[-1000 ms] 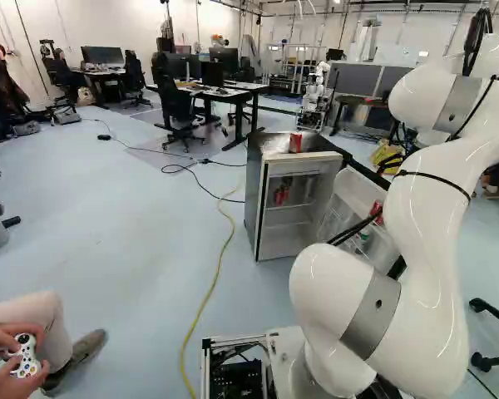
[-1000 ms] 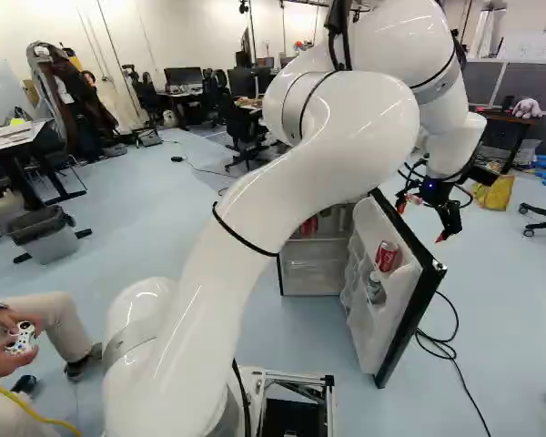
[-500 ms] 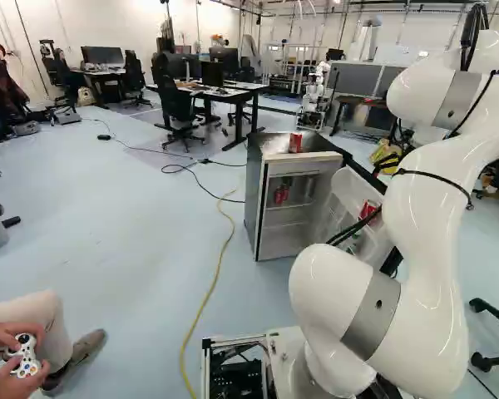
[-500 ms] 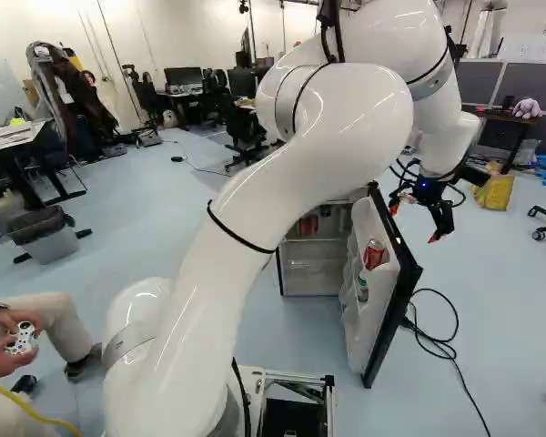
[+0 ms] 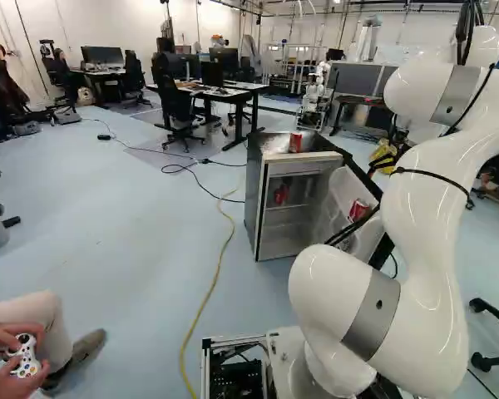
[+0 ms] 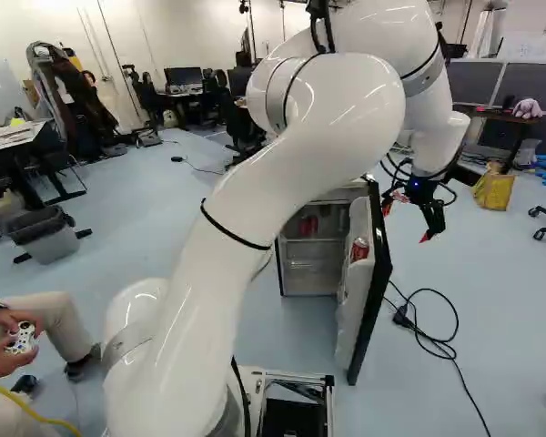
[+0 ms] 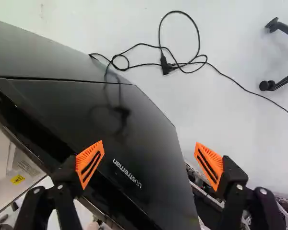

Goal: Grab a drink from the fridge

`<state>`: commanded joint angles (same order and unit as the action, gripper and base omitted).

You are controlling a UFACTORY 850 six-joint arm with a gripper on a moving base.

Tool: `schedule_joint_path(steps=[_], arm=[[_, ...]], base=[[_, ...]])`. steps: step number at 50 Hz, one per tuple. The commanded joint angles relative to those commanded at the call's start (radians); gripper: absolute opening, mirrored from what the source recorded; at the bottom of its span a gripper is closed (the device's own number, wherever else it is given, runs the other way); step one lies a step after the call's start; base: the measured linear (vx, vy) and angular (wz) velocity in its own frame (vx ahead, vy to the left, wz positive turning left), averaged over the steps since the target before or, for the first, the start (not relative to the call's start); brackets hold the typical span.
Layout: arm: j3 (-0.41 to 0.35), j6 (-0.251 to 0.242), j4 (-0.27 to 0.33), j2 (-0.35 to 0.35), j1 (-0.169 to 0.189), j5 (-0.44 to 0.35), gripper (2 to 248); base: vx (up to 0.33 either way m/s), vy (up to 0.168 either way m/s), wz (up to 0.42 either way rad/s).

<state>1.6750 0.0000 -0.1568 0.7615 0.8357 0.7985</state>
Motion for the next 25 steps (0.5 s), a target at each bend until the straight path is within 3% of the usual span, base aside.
schedule_joint_path(steps=[25], arm=[[-0.059, 0.0, 0.0, -0.037, -0.029, 0.0, 247]], base=[[0.0, 0.0, 0.0]])
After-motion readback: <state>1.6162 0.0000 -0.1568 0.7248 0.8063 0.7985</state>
